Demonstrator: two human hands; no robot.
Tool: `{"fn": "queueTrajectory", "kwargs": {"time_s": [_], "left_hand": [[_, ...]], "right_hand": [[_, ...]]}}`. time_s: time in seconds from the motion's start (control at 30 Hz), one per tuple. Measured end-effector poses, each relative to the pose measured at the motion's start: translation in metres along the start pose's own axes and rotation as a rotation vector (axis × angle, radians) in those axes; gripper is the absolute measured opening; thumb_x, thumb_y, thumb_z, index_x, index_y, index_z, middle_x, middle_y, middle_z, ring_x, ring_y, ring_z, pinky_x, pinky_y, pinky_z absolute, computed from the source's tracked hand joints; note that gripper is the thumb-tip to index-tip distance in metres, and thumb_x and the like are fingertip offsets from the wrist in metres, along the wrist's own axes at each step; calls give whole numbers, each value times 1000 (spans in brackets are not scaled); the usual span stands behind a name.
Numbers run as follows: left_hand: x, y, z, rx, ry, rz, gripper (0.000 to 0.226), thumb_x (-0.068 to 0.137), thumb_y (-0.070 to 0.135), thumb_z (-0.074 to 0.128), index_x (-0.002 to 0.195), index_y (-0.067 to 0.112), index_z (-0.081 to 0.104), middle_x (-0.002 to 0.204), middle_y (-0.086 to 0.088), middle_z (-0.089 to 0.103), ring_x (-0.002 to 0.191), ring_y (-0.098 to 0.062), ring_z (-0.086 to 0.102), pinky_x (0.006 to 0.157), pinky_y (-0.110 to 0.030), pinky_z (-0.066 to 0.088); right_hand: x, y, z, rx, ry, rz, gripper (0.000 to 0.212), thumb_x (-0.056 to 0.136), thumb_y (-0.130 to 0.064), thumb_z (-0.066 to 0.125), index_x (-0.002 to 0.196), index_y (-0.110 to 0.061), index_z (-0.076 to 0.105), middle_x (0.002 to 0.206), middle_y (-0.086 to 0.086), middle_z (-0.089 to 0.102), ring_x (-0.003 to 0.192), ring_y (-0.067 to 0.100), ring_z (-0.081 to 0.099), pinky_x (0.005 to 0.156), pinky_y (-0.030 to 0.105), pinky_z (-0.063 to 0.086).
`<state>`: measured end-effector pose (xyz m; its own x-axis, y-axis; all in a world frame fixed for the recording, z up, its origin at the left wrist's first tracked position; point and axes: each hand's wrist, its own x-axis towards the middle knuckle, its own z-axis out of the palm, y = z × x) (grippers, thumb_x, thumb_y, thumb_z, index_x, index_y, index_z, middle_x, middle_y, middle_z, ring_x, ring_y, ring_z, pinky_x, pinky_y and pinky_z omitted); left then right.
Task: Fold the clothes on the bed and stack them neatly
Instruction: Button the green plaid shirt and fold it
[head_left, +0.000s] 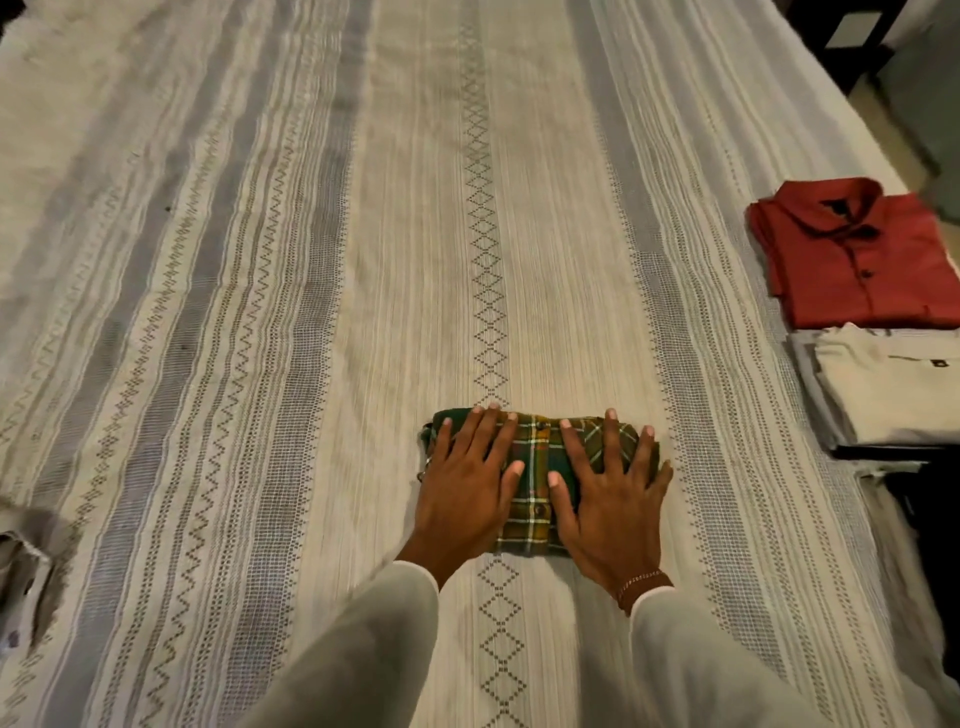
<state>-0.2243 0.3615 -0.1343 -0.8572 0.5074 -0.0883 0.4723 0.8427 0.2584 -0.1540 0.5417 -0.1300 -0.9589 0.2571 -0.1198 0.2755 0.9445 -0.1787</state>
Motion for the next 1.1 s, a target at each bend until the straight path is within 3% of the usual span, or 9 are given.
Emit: {"fn": "queueTrajectory", "kwargs": {"time_s": [0.17, 0.43, 0.67, 0.7, 0.77, 0.83, 0.9, 1.0, 1.1], "left_hand": [[0, -5, 18, 8, 1, -31, 60, 106, 50, 20, 161, 29, 8, 169, 1, 9, 156, -19, -3, 124, -56, 5], [7, -14, 33, -40, 18, 6, 62, 105, 51, 25, 161, 28, 12, 169, 1, 9, 156, -18, -2, 125, -53, 2], [12, -16, 20, -281, 11, 2, 57, 106, 45, 12, 161, 29, 11, 170, 4, 1, 155, -13, -10, 124, -56, 3], [10, -14, 16, -315, 49, -59, 59, 106, 45, 18, 162, 26, 11, 170, 1, -2, 155, -15, -12, 126, -53, 1], [0, -7, -1, -328, 150, -346, 71, 103, 55, 32, 161, 19, 13, 169, -9, 3, 156, -27, -2, 126, -46, 4], [-5, 3, -21, -403, 124, -699, 87, 93, 68, 48, 154, 11, 25, 161, -18, 26, 149, -35, 23, 122, -46, 21], [-4, 9, -38, -584, 12, -931, 94, 83, 71, 61, 146, 7, 35, 148, -17, 44, 135, -35, 44, 112, -45, 40], [3, -1, -54, -933, -112, -1065, 96, 72, 68, 76, 141, 8, 46, 134, -12, 60, 117, -34, 61, 98, -40, 51], [7, -17, -69, -1205, -181, -1065, 74, 69, 47, 88, 123, 4, 61, 106, -12, 72, 96, -31, 69, 89, -43, 57]], "right_hand": [[4, 1, 15, 11, 4, 14, 71, 95, -71, 19, 160, -41, 15, 169, 12, -4, 153, 46, -6, 113, 76, 9], [11, 8, 30, 31, 5, -2, 75, 94, -71, 23, 160, -36, 22, 169, 14, 2, 153, 47, 0, 117, 71, 12], [14, 2, 16, 52, -77, 16, 73, 96, -71, 13, 160, -37, 21, 168, 15, 6, 150, 51, 6, 116, 73, 9], [14, 2, 14, 42, -107, 15, 72, 96, -70, 11, 160, -38, 19, 169, 15, 5, 150, 52, 6, 116, 73, 7], [9, -1, 4, 48, -151, 30, 71, 97, -69, 2, 160, -40, 15, 169, 15, 4, 149, 54, 4, 117, 73, 3], [6, -8, -13, 87, -171, 65, 73, 95, -69, -6, 159, -42, 16, 169, 14, 5, 150, 54, 0, 119, 69, -1], [1, -24, -31, 179, -95, 128, 72, 99, -64, 3, 157, -32, 32, 166, 16, 18, 149, 52, 11, 122, 64, 6], [-18, -62, -50, 324, 92, 137, 58, 99, -52, 31, 138, -16, 55, 148, 15, 48, 131, 37, 42, 108, 49, 37], [-29, -98, -64, 552, -71, 262, 61, 96, -56, 49, 148, -23, 42, 150, 9, 40, 134, 28, 37, 107, 42, 38]]}}
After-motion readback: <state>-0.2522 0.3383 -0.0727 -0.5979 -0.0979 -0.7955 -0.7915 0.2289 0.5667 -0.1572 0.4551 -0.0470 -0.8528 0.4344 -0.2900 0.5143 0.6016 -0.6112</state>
